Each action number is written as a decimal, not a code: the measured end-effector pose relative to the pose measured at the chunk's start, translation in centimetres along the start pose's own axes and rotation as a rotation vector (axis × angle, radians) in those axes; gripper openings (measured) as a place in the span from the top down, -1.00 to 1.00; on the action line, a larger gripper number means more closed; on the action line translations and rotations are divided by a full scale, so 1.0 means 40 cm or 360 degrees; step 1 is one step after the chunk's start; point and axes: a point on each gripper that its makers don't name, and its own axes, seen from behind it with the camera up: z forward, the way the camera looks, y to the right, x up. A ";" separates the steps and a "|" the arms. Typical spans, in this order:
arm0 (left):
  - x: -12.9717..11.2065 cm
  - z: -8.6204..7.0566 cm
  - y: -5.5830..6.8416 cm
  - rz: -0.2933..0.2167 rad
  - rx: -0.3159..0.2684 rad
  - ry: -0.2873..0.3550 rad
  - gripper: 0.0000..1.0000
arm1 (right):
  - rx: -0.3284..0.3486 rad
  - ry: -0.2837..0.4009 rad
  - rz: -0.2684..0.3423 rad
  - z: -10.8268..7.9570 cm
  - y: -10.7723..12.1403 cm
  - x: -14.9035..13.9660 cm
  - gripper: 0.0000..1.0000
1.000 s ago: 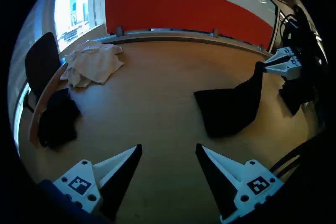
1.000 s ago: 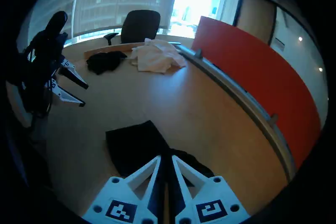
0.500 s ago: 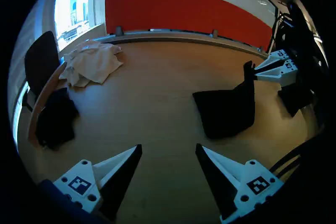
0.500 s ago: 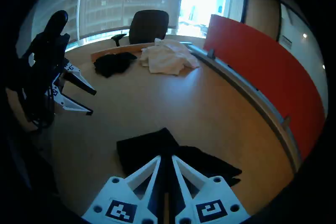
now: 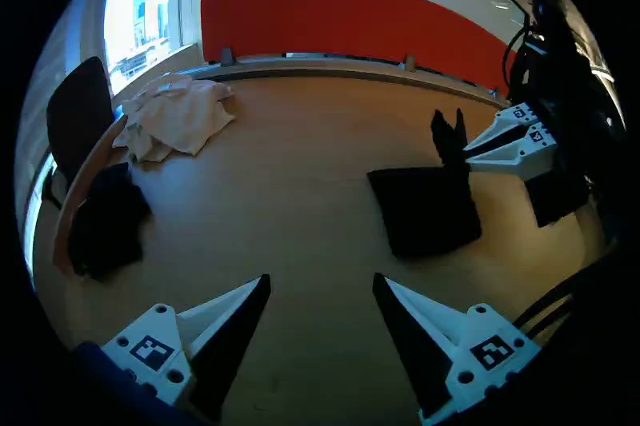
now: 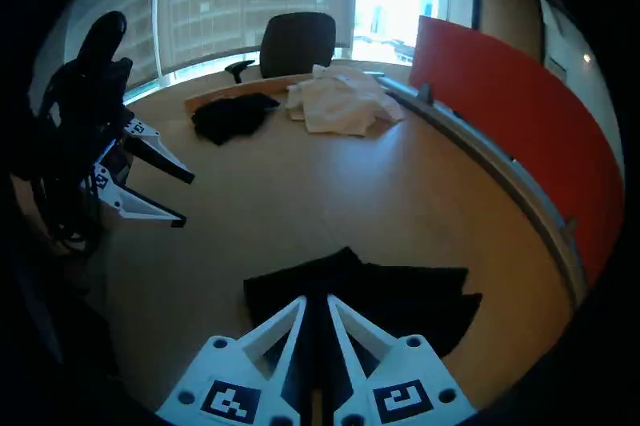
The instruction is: Fold towel
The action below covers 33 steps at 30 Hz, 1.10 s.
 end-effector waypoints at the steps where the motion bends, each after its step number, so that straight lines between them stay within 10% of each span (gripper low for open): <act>1: -0.002 -0.001 -0.001 0.0000 0.0001 -0.0001 -0.90 | 0.0019 -0.0009 0.0009 0.012 -0.011 -0.005 0.88; 12: -0.022 -0.011 -0.011 -0.0016 0.0010 -0.0006 -0.90 | 0.0124 -0.0079 0.0116 0.093 -0.079 -0.055 0.86; 16: -0.024 -0.012 -0.017 -0.0022 0.0012 -0.0006 -0.91 | 0.0118 -0.0088 0.0114 0.089 -0.078 -0.061 0.56; 22: -0.023 -0.013 -0.022 -0.0016 0.0013 -0.0005 -0.89 | 0.0104 -0.0079 0.0139 0.076 -0.068 -0.064 -0.46; 33: -0.019 -0.013 -0.019 -0.0006 0.0009 -0.0002 -0.90 | 0.0066 -0.0076 0.0165 0.060 -0.051 -0.076 -0.46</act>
